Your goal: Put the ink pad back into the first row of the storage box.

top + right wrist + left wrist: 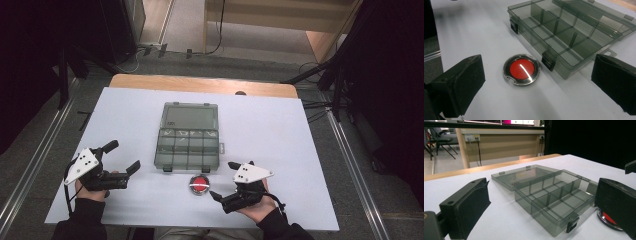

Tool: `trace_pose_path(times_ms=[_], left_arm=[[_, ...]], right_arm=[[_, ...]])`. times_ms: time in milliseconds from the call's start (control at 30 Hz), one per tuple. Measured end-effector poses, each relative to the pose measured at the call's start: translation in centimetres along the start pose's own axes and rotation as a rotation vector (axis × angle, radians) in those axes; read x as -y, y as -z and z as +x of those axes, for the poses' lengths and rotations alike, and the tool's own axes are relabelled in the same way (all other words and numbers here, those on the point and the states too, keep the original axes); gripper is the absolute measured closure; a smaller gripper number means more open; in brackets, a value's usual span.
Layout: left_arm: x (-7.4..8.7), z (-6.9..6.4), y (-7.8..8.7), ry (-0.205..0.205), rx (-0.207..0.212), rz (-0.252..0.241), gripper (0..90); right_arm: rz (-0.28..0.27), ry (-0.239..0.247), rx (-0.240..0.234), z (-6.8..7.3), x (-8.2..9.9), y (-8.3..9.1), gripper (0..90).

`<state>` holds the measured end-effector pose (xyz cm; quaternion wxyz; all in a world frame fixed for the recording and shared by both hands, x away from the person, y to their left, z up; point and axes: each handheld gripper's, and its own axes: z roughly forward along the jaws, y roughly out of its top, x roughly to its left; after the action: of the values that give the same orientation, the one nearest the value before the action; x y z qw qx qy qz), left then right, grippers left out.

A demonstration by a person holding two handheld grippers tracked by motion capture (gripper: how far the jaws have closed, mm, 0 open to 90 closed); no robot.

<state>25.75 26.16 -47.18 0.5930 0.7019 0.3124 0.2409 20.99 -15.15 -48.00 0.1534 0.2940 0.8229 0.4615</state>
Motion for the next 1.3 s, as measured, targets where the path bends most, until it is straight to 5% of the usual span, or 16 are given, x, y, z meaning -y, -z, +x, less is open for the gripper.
trace_pose_path(times_ms=[767, 1300], left_arm=[[0.0, 0.0, -0.1, 0.0, 0.003, 0.0, 0.0], [0.0, 0.1, -0.1, -0.002, 0.001, 0.001, 0.0]], right_arm=[[0.14, 0.099, -0.05, 2.7, -1.4, -4.7, 0.0], [0.237, 0.098, -0.063, 2.7, -1.1, -6.8, 5.0]])
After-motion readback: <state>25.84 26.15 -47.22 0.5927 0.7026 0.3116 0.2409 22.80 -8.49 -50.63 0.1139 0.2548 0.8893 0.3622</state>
